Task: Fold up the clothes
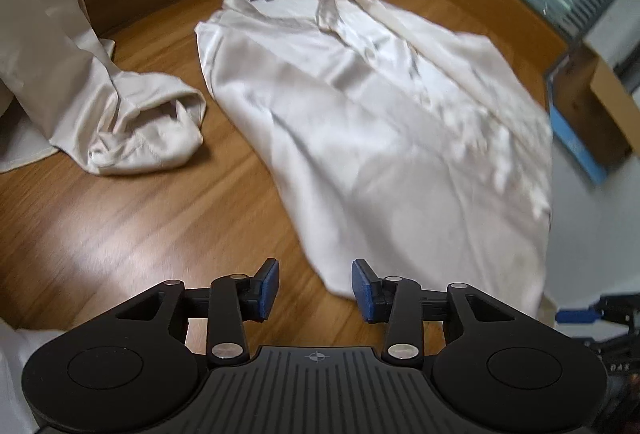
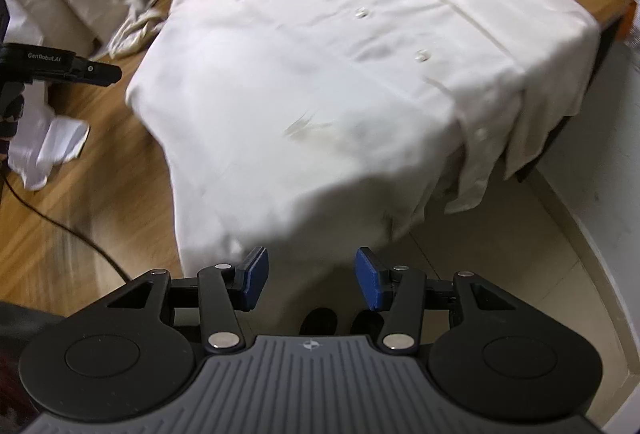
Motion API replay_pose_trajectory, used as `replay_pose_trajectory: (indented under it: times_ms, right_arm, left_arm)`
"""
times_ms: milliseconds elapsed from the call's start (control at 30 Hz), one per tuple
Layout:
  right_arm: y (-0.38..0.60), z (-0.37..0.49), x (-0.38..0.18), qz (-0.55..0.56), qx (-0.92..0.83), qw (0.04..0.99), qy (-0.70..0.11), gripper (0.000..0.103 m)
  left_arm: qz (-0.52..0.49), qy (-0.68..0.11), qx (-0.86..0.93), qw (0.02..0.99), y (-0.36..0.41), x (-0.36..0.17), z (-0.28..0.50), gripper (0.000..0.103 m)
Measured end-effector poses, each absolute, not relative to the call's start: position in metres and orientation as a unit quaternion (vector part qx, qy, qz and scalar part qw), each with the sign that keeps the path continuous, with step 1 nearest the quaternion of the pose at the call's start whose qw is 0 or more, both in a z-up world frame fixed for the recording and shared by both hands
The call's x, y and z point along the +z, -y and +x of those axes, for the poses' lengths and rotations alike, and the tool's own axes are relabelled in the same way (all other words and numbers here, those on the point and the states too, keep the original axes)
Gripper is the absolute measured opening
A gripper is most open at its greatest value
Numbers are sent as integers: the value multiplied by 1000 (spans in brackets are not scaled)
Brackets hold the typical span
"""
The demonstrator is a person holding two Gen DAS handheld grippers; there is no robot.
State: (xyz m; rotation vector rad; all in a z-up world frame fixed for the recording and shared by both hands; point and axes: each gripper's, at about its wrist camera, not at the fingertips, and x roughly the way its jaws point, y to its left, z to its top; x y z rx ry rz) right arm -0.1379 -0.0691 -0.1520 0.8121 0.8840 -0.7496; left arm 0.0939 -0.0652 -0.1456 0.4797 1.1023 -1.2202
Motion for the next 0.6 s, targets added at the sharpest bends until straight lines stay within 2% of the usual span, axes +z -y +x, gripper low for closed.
replay_pose_trajectory:
  times_ms: [333,600]
  right_arm:
    - [51,-117,-182,359,-348,761,-413,55]
    - [54,-113,-189,343,-382,754,-410,53]
  left_arm:
    - [273,-464,-543,645,45,-161,72,43]
    - [264,-460,-543,651,56,-163,67,43]
